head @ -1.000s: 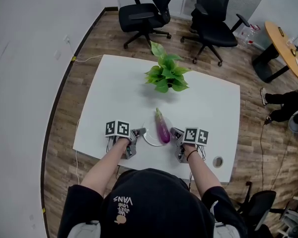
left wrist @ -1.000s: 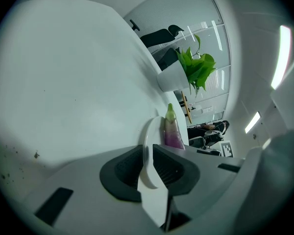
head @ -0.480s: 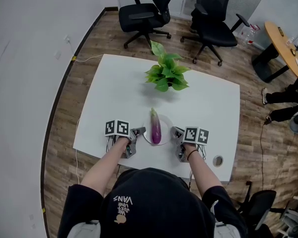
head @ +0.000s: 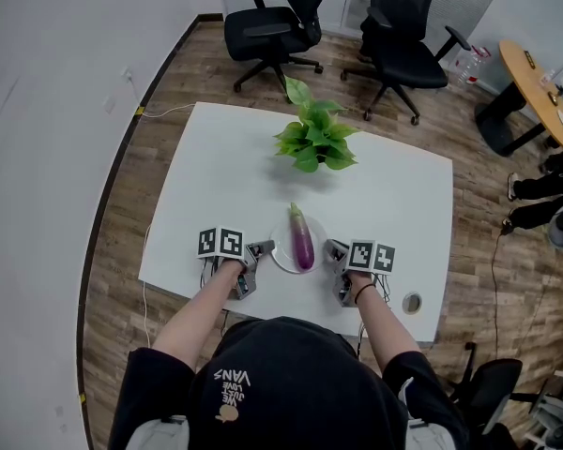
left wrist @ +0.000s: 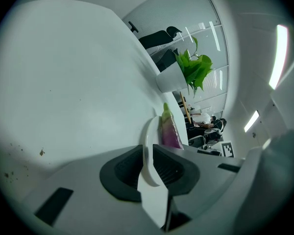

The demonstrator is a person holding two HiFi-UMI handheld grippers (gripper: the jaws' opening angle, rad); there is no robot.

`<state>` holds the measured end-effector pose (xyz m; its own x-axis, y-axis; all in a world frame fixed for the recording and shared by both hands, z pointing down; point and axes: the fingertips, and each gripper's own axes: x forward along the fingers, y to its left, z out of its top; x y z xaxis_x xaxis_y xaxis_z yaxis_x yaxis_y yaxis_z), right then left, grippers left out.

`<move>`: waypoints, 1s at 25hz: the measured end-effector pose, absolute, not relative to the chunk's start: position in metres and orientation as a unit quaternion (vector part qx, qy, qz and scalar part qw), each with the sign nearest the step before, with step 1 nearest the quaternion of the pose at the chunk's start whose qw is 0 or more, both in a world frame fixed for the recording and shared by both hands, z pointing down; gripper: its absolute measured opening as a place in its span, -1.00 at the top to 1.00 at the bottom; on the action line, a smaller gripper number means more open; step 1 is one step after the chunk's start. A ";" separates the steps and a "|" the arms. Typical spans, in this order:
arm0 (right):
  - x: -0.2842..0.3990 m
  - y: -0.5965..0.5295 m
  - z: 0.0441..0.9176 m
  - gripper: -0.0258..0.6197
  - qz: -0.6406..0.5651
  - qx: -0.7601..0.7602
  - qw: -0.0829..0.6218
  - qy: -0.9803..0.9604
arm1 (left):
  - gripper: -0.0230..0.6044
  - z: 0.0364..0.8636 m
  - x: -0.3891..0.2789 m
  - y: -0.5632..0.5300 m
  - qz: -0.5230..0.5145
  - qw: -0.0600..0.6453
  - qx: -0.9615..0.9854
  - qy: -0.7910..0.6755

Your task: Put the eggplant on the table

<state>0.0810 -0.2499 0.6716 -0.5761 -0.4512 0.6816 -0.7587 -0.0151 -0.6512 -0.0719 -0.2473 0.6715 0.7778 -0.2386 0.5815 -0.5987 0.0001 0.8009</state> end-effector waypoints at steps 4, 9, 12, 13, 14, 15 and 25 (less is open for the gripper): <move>0.083 -0.253 0.659 0.81 0.500 0.450 0.172 -0.719 | 0.76 0.655 -0.074 -0.252 0.134 0.601 0.723 -0.313; 0.075 -0.260 0.638 0.81 0.465 0.447 0.171 -0.745 | 0.76 0.625 -0.070 -0.264 0.101 0.558 0.758 -0.323; 0.071 -0.261 0.629 0.81 0.457 0.444 0.164 -0.753 | 0.76 0.613 -0.070 -0.267 0.100 0.530 0.775 -0.329; 0.070 -0.261 0.626 0.81 0.450 0.445 0.164 -0.756 | 0.76 0.610 -0.070 -0.268 0.104 0.516 0.783 -0.331; 0.069 -0.261 0.623 0.81 0.440 0.447 0.164 -0.761 | 0.76 0.606 -0.070 -0.268 0.111 0.500 0.792 -0.333; 0.068 -0.261 0.619 0.81 0.428 0.450 0.166 -0.766 | 0.76 0.603 -0.071 -0.268 0.116 0.482 0.801 -0.336; 0.068 -0.257 0.591 0.81 0.337 0.480 0.157 -0.795 | 0.84 0.580 -0.073 -0.264 0.137 0.353 0.846 -0.376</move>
